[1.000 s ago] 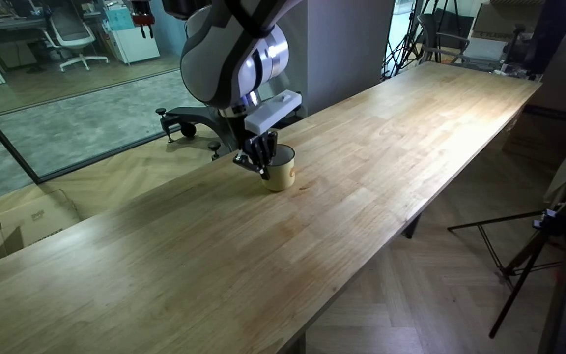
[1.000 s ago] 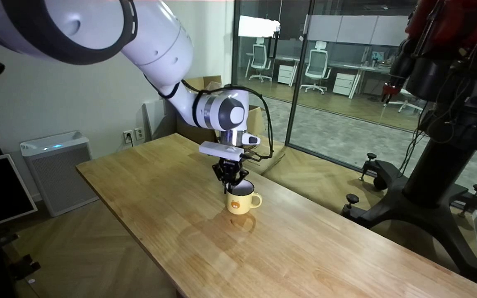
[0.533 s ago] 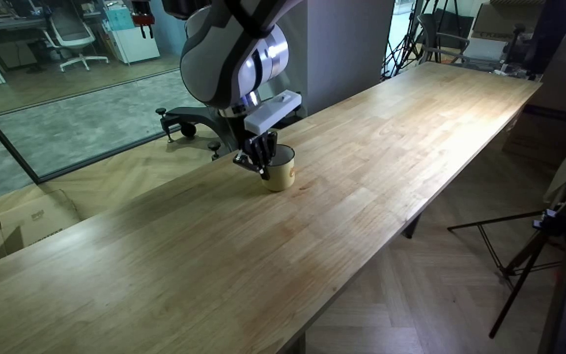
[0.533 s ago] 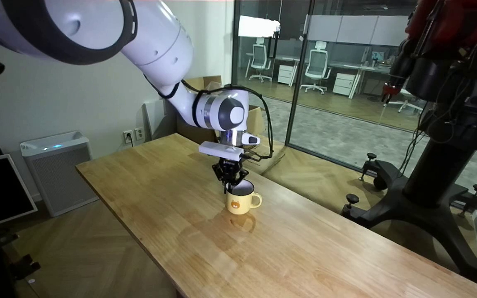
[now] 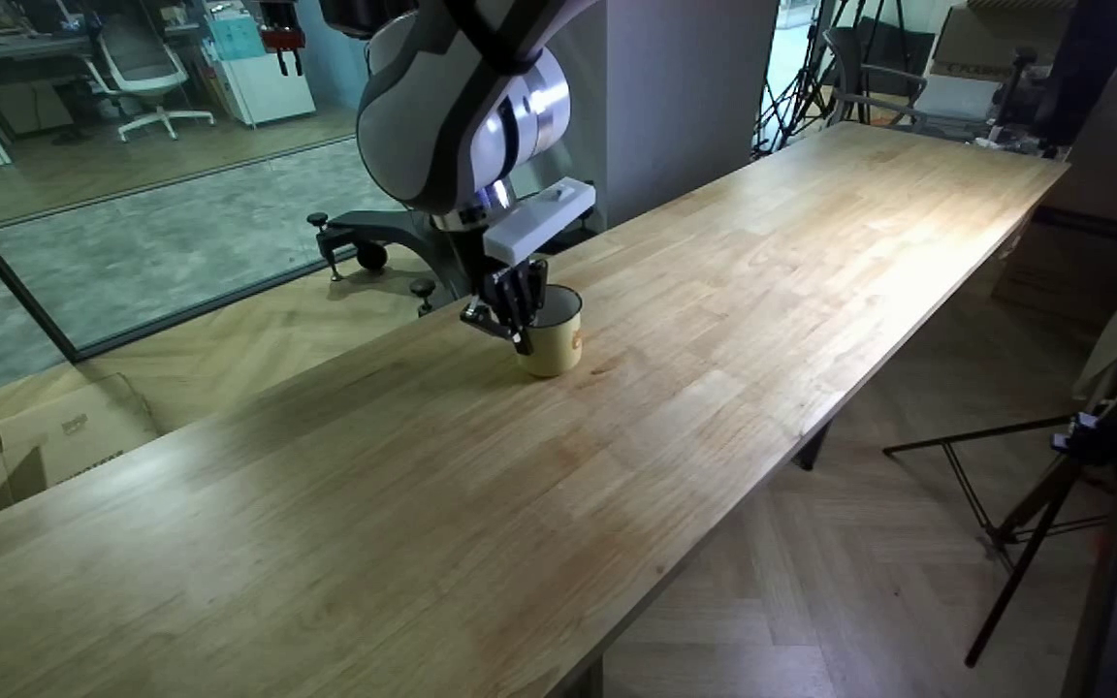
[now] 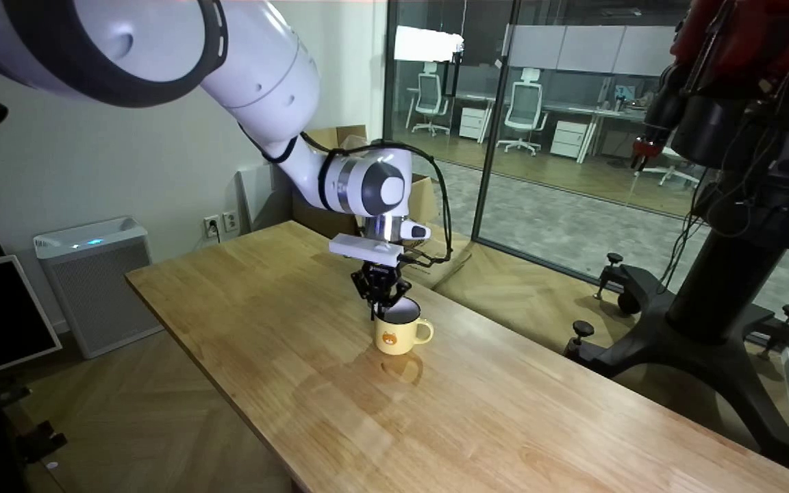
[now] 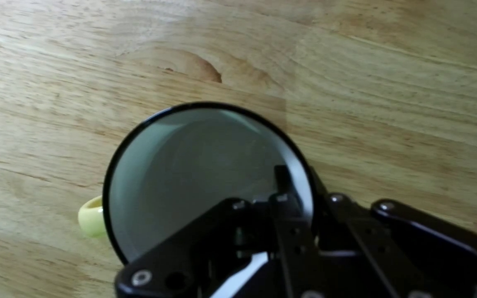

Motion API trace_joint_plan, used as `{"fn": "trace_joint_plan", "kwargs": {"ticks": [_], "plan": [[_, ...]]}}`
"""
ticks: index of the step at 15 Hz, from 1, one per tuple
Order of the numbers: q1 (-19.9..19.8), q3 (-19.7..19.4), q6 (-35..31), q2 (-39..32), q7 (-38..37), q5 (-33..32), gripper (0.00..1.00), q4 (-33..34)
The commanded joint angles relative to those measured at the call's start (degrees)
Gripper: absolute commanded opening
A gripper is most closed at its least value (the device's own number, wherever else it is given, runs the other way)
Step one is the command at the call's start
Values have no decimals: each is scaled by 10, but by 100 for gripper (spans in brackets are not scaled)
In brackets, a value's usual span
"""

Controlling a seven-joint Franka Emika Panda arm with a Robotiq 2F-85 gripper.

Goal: Move the mug to the left

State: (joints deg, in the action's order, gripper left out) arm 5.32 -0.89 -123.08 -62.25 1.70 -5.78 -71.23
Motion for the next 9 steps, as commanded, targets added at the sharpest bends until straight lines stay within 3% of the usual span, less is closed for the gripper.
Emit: {"fn": "trace_joint_plan", "kwargs": {"ticks": [1,9], "plan": [[-3,3,5,5,-3,0,40,-7],[12,-19,-26,50,-40,-14,95,-58]]}}
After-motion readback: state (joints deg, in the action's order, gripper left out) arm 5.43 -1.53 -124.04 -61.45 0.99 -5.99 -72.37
